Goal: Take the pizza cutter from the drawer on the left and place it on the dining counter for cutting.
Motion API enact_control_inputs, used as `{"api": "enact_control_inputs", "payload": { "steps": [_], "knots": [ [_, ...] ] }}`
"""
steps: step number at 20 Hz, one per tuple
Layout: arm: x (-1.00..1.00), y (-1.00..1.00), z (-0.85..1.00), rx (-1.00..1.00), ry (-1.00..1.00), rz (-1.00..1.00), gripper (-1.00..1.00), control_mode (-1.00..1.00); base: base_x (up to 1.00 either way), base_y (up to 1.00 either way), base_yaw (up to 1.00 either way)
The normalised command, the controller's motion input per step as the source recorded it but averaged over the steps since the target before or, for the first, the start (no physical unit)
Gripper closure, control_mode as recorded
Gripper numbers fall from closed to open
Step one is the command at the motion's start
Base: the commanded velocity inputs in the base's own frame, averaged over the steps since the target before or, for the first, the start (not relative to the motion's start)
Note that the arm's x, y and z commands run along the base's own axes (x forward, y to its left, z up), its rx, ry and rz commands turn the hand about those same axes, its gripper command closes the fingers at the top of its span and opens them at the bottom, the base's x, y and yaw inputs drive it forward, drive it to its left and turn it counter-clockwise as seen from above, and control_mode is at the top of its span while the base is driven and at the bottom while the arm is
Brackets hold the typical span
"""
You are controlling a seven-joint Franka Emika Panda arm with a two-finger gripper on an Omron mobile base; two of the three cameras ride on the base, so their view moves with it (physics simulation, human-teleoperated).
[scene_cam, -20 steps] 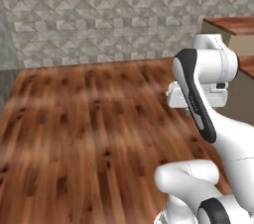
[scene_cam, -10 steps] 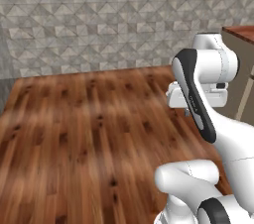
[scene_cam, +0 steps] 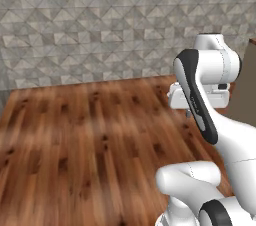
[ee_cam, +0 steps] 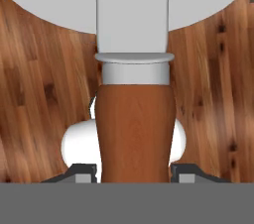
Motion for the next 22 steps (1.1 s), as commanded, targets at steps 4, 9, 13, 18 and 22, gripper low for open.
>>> {"api": "enact_control_inputs", "payload": {
  "steps": [4, 9, 13, 18, 22],
  "knots": [
    [0.0, 0.0, 0.0, 0.0, 0.0, 0.0, 1.0, 1.0, 1.0, 0.0, 0.0],
    [0.0, 0.0, 0.0, 0.0, 0.0, 0.0, 1.0, 1.0, 1.0, 0.0, -0.01],
    [0.0, 0.0, 0.0, 0.0, 0.0, 0.0, 1.0, 1.0, 1.0, 0.0, -0.05],
    [0.0, 0.0, 0.0, 0.0, 0.0, 0.0, 1.0, 1.0, 1.0, 0.0, -0.21],
    [0.0, 0.0, 0.0, 0.0, 0.0, 0.0, 1.0, 1.0, 0.88, 0.11, -0.53]
  ]
}}
